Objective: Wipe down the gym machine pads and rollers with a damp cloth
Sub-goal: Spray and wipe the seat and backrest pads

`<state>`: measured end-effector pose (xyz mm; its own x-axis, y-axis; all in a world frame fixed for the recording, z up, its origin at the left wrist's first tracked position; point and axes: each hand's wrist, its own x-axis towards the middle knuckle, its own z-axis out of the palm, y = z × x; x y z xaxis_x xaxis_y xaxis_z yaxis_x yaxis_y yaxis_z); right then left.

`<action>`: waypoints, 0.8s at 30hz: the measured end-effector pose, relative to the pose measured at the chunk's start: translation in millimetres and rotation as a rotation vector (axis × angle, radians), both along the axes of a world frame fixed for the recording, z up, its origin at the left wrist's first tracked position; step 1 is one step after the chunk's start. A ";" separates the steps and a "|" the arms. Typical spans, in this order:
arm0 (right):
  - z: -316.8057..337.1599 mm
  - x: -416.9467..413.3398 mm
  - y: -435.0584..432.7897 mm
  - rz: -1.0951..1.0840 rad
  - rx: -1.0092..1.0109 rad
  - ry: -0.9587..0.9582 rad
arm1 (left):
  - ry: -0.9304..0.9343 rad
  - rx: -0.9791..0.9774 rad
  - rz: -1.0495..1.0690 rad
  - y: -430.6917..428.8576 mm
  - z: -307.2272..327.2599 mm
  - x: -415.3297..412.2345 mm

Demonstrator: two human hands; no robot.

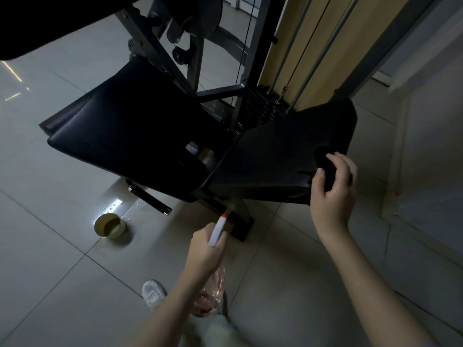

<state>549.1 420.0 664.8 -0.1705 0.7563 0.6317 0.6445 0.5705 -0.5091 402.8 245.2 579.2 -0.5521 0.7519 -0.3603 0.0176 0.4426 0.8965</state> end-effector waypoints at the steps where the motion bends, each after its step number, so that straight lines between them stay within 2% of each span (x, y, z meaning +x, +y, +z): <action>1: 0.0 -0.1 -0.2 0.003 0.032 -0.015 | -0.006 -0.017 0.011 1.0 -1.2 -2.4; 6: -3.8 -2.7 -5.1 0.058 0.251 -0.183 | -0.035 -0.054 0.036 4.2 -4.5 -11.4; 11: -10.9 -1.0 -13.0 0.234 0.469 -0.527 | -0.022 -0.034 -0.007 4.1 -7.0 -18.4; 15: -30.1 6.5 -13.9 0.283 0.634 -0.779 | -0.015 -0.039 -0.024 2.3 -9.3 -24.2; 18: -42.4 2.0 -10.2 0.246 0.677 -0.808 | -0.010 -0.045 -0.020 0.2 -11.6 -28.0; 24: -89.5 -40.6 -10.9 0.310 0.655 -0.925 | 0.026 -0.065 -0.040 -0.1 -22.1 -35.2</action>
<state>508.5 409.0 575.3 -0.8881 0.1783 0.4237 0.4023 0.7473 0.5289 367.7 245.0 557.1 -0.5321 0.7486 -0.3955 0.0589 0.4987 0.8648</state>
